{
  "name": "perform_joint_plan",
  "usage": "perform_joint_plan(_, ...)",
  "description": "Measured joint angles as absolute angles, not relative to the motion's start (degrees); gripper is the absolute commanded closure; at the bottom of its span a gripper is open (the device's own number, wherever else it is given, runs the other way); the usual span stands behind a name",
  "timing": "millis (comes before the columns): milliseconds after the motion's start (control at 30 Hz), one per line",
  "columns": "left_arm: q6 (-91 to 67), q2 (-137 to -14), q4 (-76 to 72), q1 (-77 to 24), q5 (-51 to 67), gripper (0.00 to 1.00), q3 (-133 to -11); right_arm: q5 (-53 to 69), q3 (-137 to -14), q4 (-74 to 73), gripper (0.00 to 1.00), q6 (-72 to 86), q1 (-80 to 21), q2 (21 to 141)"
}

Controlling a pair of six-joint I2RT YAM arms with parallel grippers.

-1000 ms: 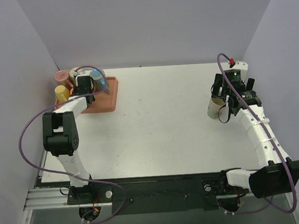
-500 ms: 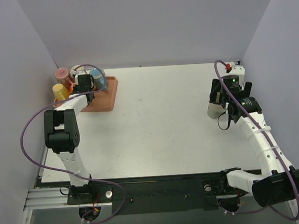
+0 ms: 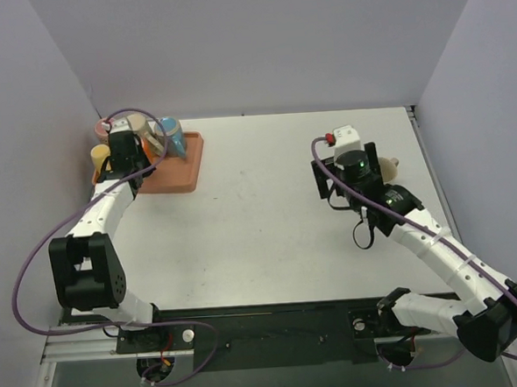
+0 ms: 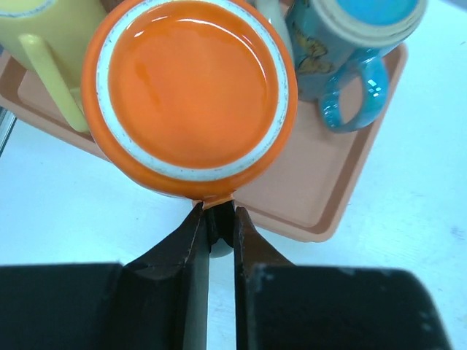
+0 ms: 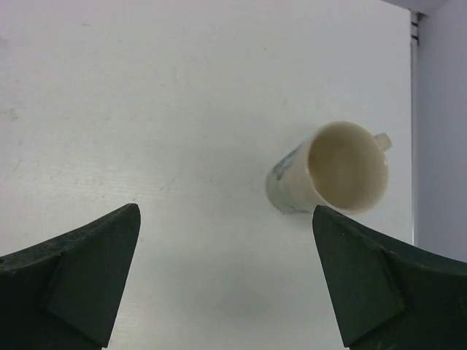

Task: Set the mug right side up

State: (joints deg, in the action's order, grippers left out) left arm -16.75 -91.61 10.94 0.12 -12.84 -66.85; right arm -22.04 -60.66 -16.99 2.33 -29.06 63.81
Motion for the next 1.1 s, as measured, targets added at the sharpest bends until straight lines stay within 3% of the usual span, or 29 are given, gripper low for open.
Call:
perform_joint_plan(200,-21.5,-85.89,13.98,2.02,-3.53,1.0,-66.85,-20.16,-51.53,-3.36,0.01,-8.45,-41.34,62.72)
perform_joint_plan(400,-27.51,-81.56,21.85,1.85,13.5,1.0,-67.61,-13.52,-41.54,16.32,0.02,-20.25,-51.66,62.81)
perform_joint_plan(733,-35.55,-78.83,31.59,-3.97,38.81,1.0,-74.43,-6.15,-40.14,41.47,0.01,-32.62,-54.92,67.11)
perform_joint_plan(1100,-46.83,-78.13,31.53,-11.09,52.05,1.0,-76.44,-4.1,-40.14,47.46,0.01,-41.56,-55.59,68.29)
